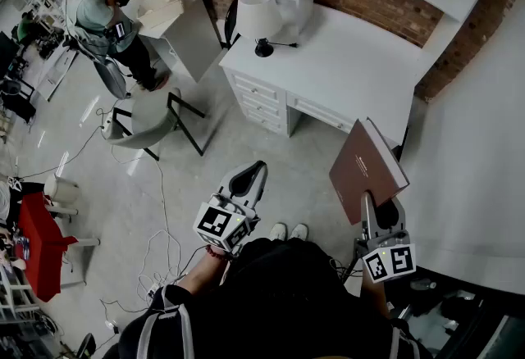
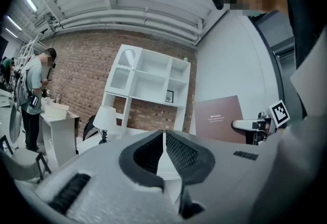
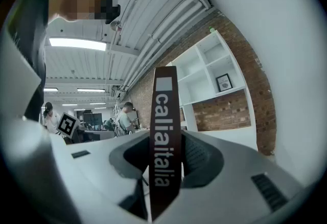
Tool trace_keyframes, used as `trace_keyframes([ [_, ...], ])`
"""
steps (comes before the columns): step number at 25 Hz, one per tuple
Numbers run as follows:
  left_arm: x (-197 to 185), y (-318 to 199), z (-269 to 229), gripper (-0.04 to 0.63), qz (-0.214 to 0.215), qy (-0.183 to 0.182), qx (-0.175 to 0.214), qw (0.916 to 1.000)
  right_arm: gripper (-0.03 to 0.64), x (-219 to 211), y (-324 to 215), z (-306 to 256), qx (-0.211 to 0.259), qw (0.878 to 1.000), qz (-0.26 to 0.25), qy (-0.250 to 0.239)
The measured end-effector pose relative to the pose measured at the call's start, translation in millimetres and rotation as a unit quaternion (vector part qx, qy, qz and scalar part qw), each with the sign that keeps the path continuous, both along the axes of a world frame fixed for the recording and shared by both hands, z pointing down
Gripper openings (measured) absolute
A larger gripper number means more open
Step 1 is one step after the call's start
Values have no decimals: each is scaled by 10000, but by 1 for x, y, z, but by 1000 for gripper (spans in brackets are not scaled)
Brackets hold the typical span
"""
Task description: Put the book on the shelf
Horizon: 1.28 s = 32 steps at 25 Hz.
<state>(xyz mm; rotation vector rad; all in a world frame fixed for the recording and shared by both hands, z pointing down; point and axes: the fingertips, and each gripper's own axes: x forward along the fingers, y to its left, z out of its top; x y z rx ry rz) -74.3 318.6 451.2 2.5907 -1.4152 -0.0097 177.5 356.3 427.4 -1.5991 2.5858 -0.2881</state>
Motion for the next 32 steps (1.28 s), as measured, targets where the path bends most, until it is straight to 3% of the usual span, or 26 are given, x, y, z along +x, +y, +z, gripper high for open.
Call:
trace_keyframes([
  [17,37,8,-4,33,-68,-124,119,9998,149,24,6,5,346,9989,-316,-74],
  [32,45,-11,4,33,30,-190,154,9997,149,29,-14,22,278,9993,-228,-84],
])
